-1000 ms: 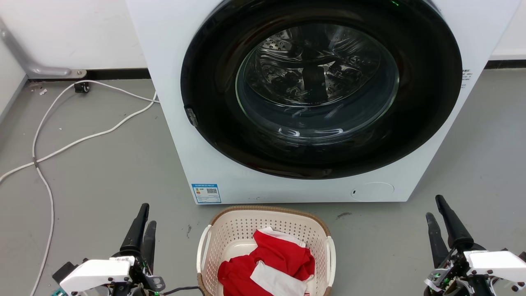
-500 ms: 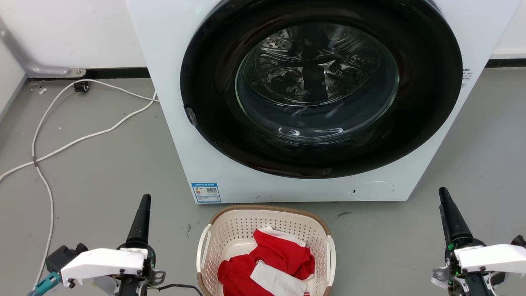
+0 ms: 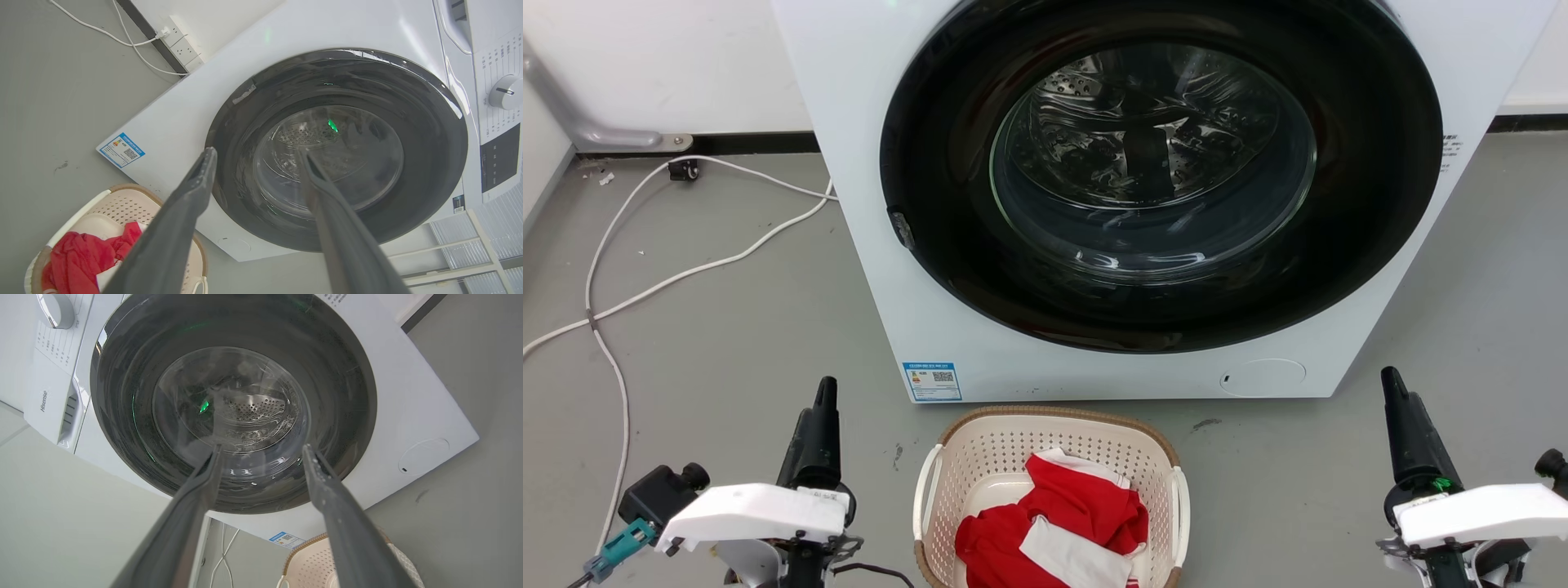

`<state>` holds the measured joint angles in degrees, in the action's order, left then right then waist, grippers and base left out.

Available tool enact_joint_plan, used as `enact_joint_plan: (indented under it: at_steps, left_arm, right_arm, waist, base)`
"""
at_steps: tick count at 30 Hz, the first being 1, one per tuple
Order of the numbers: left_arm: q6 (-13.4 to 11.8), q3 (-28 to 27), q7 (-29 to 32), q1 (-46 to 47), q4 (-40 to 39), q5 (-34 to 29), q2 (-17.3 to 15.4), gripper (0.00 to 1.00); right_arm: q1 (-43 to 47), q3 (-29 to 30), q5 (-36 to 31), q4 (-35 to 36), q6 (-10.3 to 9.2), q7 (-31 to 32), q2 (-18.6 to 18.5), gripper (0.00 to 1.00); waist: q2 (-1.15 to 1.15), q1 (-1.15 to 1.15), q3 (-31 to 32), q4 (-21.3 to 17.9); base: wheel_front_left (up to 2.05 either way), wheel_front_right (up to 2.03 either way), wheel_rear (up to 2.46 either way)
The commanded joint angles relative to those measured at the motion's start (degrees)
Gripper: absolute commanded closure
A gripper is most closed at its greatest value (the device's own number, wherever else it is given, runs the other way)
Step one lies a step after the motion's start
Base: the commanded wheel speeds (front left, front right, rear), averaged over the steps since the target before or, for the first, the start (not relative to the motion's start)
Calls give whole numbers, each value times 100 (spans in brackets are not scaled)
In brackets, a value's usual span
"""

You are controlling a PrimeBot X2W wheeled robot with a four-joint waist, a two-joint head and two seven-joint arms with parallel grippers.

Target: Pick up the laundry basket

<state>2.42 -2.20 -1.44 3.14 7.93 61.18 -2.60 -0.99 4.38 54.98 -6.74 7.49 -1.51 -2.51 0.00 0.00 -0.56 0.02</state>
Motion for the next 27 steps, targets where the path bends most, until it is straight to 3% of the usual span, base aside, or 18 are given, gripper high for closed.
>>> enact_joint_plan:
  at_steps: [1,27]
  left_arm:
    - [-46,31,-70,26,-149,-246,-23,0]
    - [-221,306,-560,-115,-449,-2273,-28,0]
  right_arm:
    - [-27,-23,-279,175,0,-65,-23,0]
    - [232,-119,-2552,618,0,-551,-34,0]
  waist:
    - [0,0,-2,3]
    - [0,0,-33,10]
  base:
    - [0,0,0]
    - [0,0,0]
